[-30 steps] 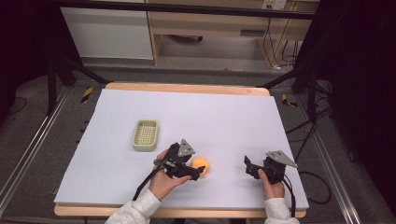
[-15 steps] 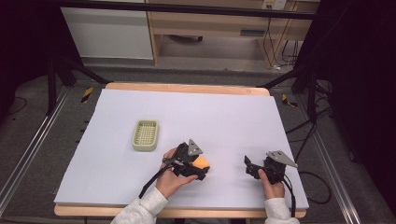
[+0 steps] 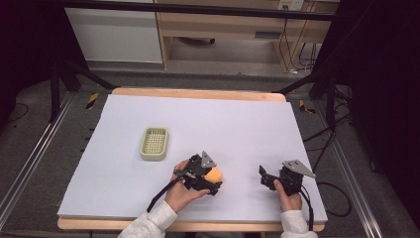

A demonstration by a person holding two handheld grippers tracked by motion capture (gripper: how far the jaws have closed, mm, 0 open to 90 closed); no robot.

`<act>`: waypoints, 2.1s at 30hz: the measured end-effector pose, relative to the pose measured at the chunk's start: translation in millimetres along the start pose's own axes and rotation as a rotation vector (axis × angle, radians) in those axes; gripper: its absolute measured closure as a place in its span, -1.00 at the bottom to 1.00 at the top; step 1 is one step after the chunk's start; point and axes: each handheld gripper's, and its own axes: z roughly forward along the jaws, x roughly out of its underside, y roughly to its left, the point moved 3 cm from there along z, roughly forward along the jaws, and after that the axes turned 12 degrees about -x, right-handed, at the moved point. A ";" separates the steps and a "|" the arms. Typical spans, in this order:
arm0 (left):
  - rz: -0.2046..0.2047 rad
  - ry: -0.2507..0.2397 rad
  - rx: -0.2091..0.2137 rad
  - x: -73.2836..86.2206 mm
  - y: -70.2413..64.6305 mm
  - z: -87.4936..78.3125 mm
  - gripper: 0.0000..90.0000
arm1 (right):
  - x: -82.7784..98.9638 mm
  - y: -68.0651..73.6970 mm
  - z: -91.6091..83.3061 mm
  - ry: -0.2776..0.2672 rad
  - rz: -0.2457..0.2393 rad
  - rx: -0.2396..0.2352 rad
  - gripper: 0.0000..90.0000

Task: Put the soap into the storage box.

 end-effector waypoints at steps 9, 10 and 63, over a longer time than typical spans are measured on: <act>0.002 0.026 0.002 0.0 -4.5 8.4 -0.66 | 0.0 0.0 0.1 -0.001 0.000 -0.003 -0.93; 0.005 0.027 -0.003 0.0 -4.8 9.1 -0.66 | 0.0 0.0 0.1 -0.001 0.000 -0.002 -0.93; -0.018 0.074 -0.045 0.0 -6.2 14.5 -0.46 | -0.1 -0.3 0.5 0.002 0.003 -0.002 -0.93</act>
